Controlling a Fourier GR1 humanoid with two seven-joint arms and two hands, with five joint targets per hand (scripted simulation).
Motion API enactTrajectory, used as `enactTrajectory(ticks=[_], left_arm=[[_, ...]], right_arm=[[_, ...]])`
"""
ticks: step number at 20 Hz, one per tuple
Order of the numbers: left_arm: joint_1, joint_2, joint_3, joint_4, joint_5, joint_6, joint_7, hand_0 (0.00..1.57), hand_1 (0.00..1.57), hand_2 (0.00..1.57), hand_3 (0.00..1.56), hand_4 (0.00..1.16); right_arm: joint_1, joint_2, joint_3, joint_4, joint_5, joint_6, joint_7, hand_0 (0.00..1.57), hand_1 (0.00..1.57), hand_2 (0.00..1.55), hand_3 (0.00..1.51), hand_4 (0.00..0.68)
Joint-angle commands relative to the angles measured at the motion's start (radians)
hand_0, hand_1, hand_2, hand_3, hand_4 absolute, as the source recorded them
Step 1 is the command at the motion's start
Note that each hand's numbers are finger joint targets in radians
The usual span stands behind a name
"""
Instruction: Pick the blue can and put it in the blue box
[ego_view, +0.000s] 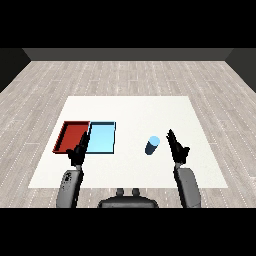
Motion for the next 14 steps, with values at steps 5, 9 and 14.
enactTrajectory(ticks=[5,9,14], left_arm=[[0.021,-0.011,0.005,0.016,-0.004,0.003,-0.005,0.0,0.0,0.0,0.0,0.0],[0.019,-0.062,0.001,-0.071,0.016,0.01,-0.261,0.0,0.0,0.0,0.0,0.0],[-0.019,-0.041,0.06,0.065,0.048,-0.025,-0.39,0.0,0.0,0.0,0.0,0.0]], right_arm=[[0.032,0.049,0.029,0.036,0.05,-0.041,0.049,0.0,0.0,0.0,0.0,0.0],[0.016,0.078,0.047,-0.01,-0.062,0.087,-0.212,0.0,0.0,0.0,0.0,0.0],[0.046,0.078,0.058,0.007,-0.036,0.103,-0.291,0.0,0.0,0.0,0.0,0.0]])
